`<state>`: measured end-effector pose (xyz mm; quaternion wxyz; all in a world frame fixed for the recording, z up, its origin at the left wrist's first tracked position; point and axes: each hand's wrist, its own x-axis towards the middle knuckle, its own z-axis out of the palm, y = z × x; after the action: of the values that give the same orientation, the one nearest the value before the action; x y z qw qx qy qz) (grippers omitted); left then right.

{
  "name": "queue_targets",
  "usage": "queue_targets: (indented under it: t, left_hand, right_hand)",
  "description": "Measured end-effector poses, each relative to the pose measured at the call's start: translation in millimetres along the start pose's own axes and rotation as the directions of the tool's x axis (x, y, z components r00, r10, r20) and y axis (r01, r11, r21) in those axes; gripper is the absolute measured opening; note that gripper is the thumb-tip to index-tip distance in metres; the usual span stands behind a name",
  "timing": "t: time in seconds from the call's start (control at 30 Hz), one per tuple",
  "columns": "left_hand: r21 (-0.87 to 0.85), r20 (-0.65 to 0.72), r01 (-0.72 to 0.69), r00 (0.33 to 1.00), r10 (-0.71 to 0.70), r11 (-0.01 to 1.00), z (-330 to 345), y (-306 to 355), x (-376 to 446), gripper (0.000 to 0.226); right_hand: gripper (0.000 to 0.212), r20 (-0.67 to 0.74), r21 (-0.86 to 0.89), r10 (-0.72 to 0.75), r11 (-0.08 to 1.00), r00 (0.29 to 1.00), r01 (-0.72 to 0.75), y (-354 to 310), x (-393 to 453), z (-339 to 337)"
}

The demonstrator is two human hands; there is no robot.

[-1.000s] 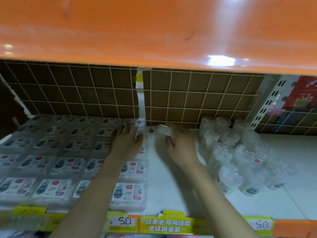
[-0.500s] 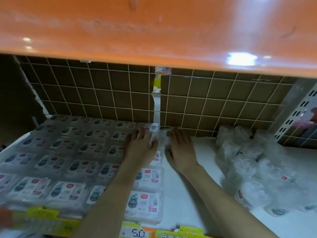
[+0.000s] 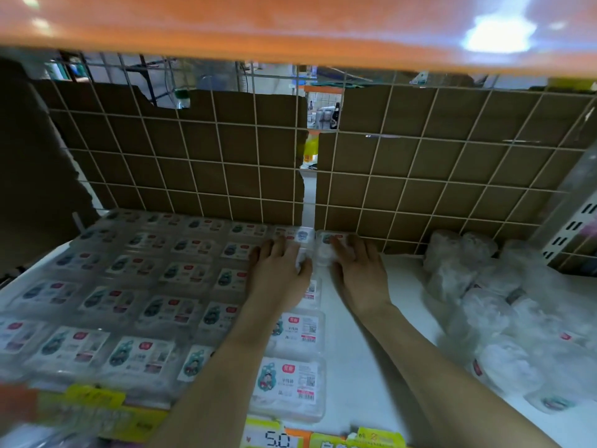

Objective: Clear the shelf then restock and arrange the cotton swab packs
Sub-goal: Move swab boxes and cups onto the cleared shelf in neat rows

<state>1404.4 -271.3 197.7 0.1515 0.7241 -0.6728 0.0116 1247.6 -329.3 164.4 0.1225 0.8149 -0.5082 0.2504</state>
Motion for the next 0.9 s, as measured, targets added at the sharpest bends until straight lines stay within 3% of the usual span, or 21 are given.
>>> queue_targets:
  t: [0.13,0.27,0.53,0.67,0.77,0.9]
  left_hand:
    - [0.026,0.015,-0.003,1.0,0.003,1.0,-1.5,0.5,-0.4,0.045]
    - [0.027,0.001,-0.013,1.0,0.013,1.0,-4.2,2.5,-2.2,0.044]
    - [0.186,0.015,-0.104,0.995,0.103,0.977,-28.5,15.9,-4.8,0.037]
    - [0.063,-0.055,-0.158,0.985,0.162,0.985,-45.7,45.1,-2.3,0.032]
    - [-0.062,-0.004,-0.162,0.987,0.162,0.985,-52.0,82.9,-7.0,0.029]
    - [-0.236,0.035,-0.178,0.981,0.192,0.955,-53.2,148.0,-30.3,0.021]
  right_hand:
    - [0.053,0.031,-0.037,0.0,0.999,1.0,0.001,-1.0,0.7,0.0]
    - [0.06,0.042,0.04,0.031,0.999,0.999,-0.033,-1.1,-4.8,-8.2]
    - [0.046,0.088,0.068,0.03,0.997,0.996,-0.037,13.3,-16.6,-71.8]
    - [0.048,0.063,0.047,0.068,0.996,0.996,-0.071,29.8,-23.2,-119.8]
    - [0.04,0.042,0.097,0.113,0.988,0.993,-0.117,60.7,-47.5,-149.7]
    - [0.032,-0.015,0.216,0.296,0.934,0.955,-0.286,111.8,-104.0,-177.4]
